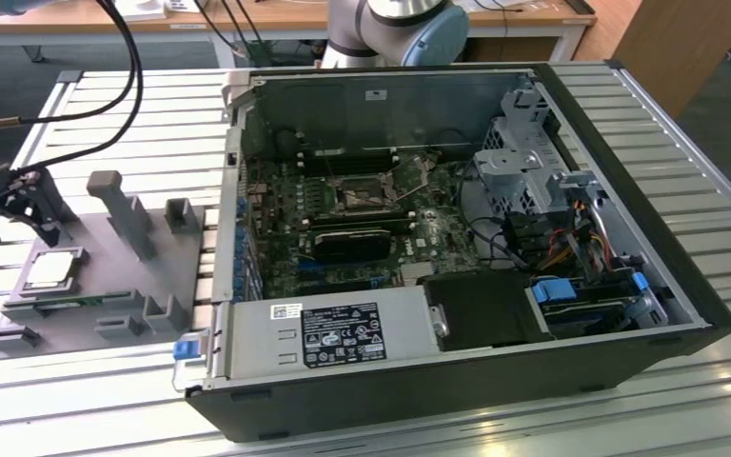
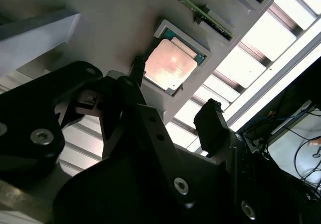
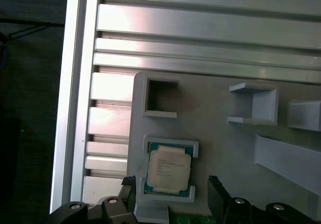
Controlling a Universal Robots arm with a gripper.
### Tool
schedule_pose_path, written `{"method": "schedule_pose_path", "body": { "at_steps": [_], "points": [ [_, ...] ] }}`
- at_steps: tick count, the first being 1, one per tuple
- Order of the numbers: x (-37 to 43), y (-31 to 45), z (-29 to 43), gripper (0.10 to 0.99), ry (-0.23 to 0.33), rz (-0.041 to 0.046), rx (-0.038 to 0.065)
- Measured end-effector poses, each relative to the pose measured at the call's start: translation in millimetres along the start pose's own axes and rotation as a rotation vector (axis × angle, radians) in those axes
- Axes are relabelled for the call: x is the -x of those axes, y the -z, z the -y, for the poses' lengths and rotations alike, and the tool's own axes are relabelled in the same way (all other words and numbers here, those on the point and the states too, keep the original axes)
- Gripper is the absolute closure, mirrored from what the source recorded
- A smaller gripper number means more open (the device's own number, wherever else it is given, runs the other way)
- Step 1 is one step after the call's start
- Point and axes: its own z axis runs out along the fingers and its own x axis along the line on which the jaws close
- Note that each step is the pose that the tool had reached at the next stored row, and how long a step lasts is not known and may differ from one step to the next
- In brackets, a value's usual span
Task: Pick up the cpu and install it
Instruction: 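Pick up the cpu and move it towards the insertion slot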
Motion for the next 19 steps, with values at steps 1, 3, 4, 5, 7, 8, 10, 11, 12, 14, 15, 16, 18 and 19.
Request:
{"method": "schedule_pose_path", "body": {
  "at_steps": [1, 3, 4, 5, 7, 8, 10, 11, 12, 14, 15, 16, 18, 19],
  "points": [
    [0.0, -0.2, 0.0, 0.408, 0.0, -0.0001, 0.0],
    [0.0, -0.5, 0.0, 0.408, 0.0, 0.0, 0.0],
    [0.0, -0.9, 0.0, 0.408, 0.0, 0.0, 0.0],
    [0.0, -1.1, 0.1, 0.408, 0.0, 0.0001, 0.0],
    [0.0, -1.2, 0.2, 0.408, 0.0, -0.0001, 0.0],
    [-0.1, -1.5, 0.2, 0.408, 0.0, -0.0001, 0.0],
    [0.0, -2.3, 0.2, 0.408, 0.0, 0.0, 0.0],
    [0.0, -2.7, 0.2, 0.408, 0.0, 0.0, 0.0],
    [0.0, -3.0, 0.2, 0.408, 0.0, -0.0001, 0.0],
    [0.0, -3.8, 0.3, 0.408, 0.0, -0.0001, 0.0],
    [-0.1, -4.1, 0.3, 0.408, 0.0, -0.0002, 0.0],
    [-0.1, -4.6, 0.3, 0.408, 0.0, -0.0001, 0.0],
    [0.0, -5.8, 0.3, 0.408, -0.001, 0.0001, 0.0],
    [-0.1, -6.5, 0.3, 0.408, -0.005, 0.0, -0.001]
  ]
}}
